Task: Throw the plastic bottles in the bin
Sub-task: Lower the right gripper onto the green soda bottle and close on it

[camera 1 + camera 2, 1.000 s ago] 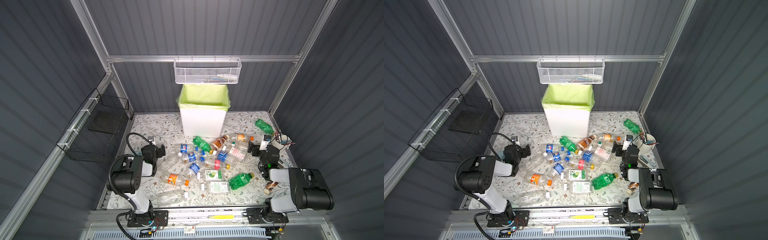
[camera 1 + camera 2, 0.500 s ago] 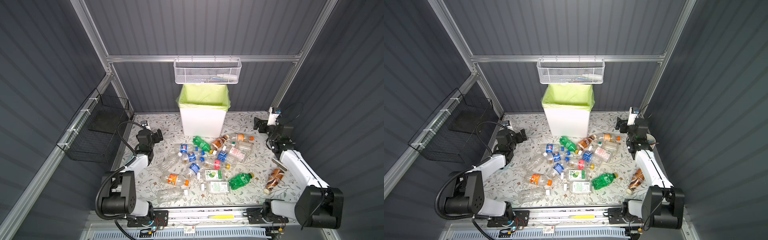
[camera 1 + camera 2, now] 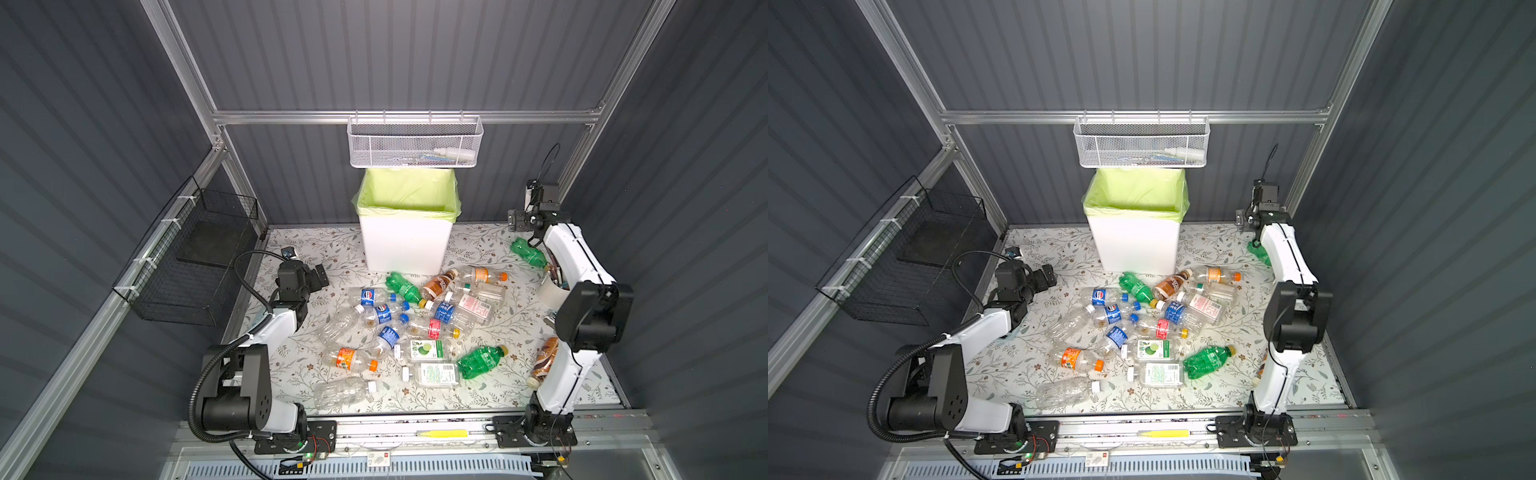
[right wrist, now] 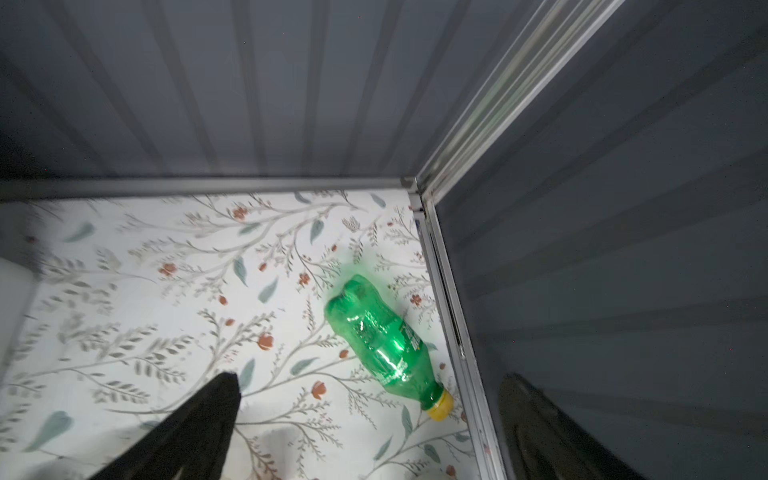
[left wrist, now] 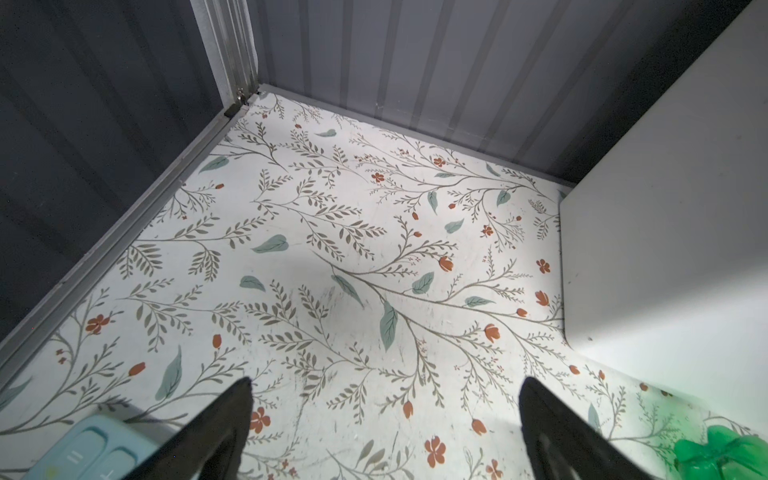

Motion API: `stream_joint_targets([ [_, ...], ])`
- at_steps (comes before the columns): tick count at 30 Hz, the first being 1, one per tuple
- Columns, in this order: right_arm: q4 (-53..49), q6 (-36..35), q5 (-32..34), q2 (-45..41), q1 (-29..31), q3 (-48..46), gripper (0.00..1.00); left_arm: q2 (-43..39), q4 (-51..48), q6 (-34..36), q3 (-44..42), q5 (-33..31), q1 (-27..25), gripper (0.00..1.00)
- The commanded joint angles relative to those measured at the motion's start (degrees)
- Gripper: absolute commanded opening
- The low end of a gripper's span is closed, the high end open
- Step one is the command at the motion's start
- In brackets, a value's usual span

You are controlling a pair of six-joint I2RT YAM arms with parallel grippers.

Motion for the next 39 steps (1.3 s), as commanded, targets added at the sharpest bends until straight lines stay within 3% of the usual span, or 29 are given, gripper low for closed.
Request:
stream_joint_targets([
  [1, -8.7, -3.9, 4.0, 4.0, -1.5, 6.7, 0.99, 1.0, -1.6, -0.9, 0.0, 1.5, 0.0, 1.00],
  [10, -13.4, -4.9, 5.0, 13.9, -2.1, 14.0, 0.97, 0.5, -2.3, -0.5, -0.6, 1.6, 0.0, 1.00],
  [19, -17.5, -5.5, -1.9, 17.8, -3.7, 16.5, 0.96, 0.4, -2.6, -1.3, -1.4, 2.7, 0.0, 1.00],
  [28, -22.4, -5.6, -4.4, 25.4, -4.5, 24.7, 0.93, 0.2, -3.2, -1.4, -1.4, 3.5, 0.0, 1.00],
  [39, -22.8, -6.7, -6.5, 28.9, -5.3, 26.6, 0.86, 1.3, -4.0, -1.8, -1.0, 4.2, 0.0, 1.00],
])
